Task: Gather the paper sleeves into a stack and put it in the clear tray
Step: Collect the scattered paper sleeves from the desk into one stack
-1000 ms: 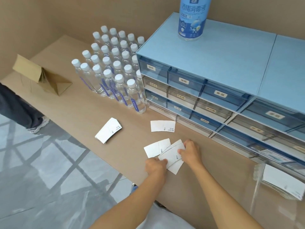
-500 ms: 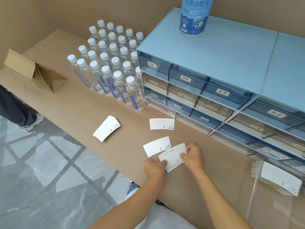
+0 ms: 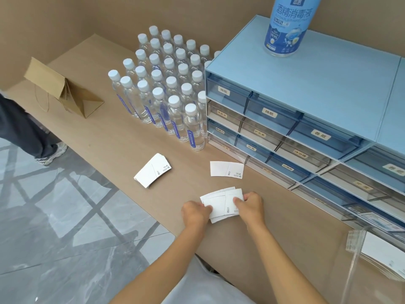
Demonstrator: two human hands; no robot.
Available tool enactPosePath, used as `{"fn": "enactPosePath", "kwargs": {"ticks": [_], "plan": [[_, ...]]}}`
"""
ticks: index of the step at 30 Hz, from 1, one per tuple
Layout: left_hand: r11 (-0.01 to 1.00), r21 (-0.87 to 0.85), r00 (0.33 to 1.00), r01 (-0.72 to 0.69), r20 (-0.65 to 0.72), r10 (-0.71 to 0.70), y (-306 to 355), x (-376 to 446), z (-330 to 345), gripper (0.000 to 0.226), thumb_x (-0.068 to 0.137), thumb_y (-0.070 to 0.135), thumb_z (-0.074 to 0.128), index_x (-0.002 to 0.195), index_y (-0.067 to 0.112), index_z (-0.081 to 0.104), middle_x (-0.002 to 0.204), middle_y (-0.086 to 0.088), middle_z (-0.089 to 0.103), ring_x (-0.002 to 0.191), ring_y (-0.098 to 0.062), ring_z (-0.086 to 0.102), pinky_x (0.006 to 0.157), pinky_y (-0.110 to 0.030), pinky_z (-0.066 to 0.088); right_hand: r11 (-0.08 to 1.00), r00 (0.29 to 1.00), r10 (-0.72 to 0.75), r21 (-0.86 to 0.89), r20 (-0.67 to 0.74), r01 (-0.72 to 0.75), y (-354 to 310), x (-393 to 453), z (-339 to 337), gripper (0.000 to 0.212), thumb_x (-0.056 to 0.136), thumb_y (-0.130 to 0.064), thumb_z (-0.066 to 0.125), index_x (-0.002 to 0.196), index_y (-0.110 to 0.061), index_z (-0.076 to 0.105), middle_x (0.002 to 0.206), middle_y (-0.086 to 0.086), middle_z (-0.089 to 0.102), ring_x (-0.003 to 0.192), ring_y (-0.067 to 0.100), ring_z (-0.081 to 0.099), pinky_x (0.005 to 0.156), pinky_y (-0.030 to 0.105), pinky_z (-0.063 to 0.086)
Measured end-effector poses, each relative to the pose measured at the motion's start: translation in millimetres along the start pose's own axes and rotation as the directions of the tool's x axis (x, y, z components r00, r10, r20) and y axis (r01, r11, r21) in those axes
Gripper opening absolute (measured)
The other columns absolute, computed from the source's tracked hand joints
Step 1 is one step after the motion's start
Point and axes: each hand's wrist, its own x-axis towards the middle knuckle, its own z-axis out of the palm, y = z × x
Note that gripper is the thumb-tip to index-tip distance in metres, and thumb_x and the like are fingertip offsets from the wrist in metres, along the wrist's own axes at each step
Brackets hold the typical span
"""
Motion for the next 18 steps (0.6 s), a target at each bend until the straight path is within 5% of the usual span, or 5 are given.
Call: {"fn": "enactPosePath", "kwargs": {"ticks": [3,7,11,18], "plan": [[0.999,0.048,1.0,0.005,-0.017,-0.004,11,7,-2,0.012,0.081,0.011,0.071,0.075,0.008,0.061,0.097,-0.012,0.065,0.074,-0.027,0.057,0.067,-0.028,0.044,0.988,0.999,-0.033,-0.153,0.0,0.033,-10,7,8,0.025,0.081,-0.017,0.065,0.067,-0.01,0.045,0.082,0.011,0.047,0.072,0.026,0.042,0.066,0.029,0.034],[0.997,0.046,0.997,0.064,-0.037,-0.062,16,12,1,0.013,0.078,0.004,0.067,0.087,0.001,0.059,0.091,-0.014,0.059,0.074,-0.028,0.053,0.064,-0.029,0.044,0.966,1.0,-0.016,-0.258,0.001,0.016,-13,11,14,0.021,0.084,-0.019,0.067,0.082,-0.003,0.055,0.097,0.024,0.066,0.094,0.039,0.063,0.072,0.034,0.043],[0.994,0.04,0.994,0.103,-0.044,-0.102,17,15,1,0.022,0.077,0.004,0.067,0.097,-0.004,0.063,0.097,-0.017,0.063,0.074,-0.03,0.055,0.063,-0.03,0.046,0.971,1.0,0.027,-0.238,0.003,-0.026,-9,10,16,0.029,0.084,-0.02,0.069,0.101,0.002,0.06,0.109,0.021,0.068,0.104,0.039,0.062,0.082,0.038,0.05],[0.998,0.033,0.999,0.05,-0.004,-0.05,9,22,0,0.012,0.078,0.006,0.072,0.075,0.011,0.061,0.086,-0.008,0.065,0.074,-0.027,0.057,0.068,-0.028,0.047,0.996,0.998,0.042,-0.071,-0.035,-0.045,-4,8,17,0.024,0.077,-0.011,0.07,0.094,-0.003,0.056,0.095,0.013,0.066,0.089,0.034,0.064,0.076,0.038,0.051]]}}
